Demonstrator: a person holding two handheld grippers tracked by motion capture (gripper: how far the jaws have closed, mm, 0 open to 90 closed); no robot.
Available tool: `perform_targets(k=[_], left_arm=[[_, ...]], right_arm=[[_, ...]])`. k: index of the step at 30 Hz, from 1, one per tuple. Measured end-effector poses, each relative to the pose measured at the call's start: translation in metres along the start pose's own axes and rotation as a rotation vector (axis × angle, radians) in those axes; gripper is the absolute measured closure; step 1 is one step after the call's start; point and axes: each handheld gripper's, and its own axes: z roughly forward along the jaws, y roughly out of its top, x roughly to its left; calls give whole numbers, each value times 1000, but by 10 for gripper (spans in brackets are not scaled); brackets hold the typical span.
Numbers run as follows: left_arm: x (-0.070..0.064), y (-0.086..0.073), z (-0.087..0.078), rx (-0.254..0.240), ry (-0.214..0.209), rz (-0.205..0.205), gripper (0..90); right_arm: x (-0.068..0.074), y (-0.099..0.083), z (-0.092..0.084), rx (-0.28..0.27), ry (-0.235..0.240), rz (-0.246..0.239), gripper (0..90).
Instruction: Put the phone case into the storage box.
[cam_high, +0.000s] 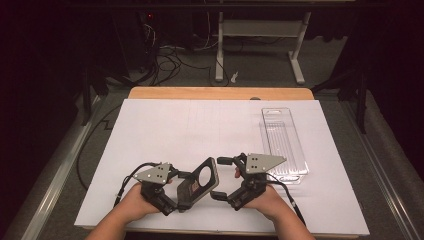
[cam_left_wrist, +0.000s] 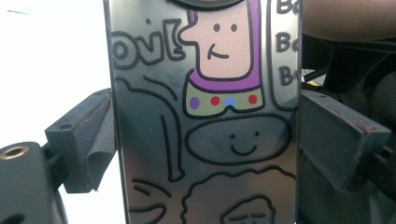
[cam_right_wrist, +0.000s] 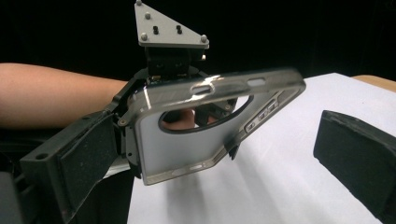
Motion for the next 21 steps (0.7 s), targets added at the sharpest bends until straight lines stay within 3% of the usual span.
perform_targets(k=[21], left_arm=[[-2, -2, 2, 26, -41, -20, 127]], right_arm=[[0, 3, 5, -45, 47, -6, 26]])
